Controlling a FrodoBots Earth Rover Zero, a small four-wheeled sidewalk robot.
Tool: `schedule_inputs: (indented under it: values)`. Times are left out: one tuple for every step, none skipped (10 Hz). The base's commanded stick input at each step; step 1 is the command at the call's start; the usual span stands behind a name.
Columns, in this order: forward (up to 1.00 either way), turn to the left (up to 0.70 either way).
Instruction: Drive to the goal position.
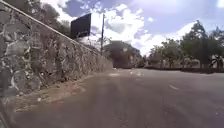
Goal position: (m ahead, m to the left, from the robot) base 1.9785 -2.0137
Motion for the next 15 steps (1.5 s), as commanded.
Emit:
schedule_inputs:
  values:
    - [0.70,0.00]
    - [0.70,0.00]
    - [0.70,0.00]
    - [0.70,0.00]
    - [0.70,0.00]
    - [0.70,0.00]
    - [0.70,0.00]
    - [0.70,0.00]
    - [0.70,0.00]
    - [0.70,0.00]
    - [0.50,0.00]
    - [0.50,0.00]
    - [0.50,0.00]
    - [0.50,0.00]
    - [0.50,0.00]
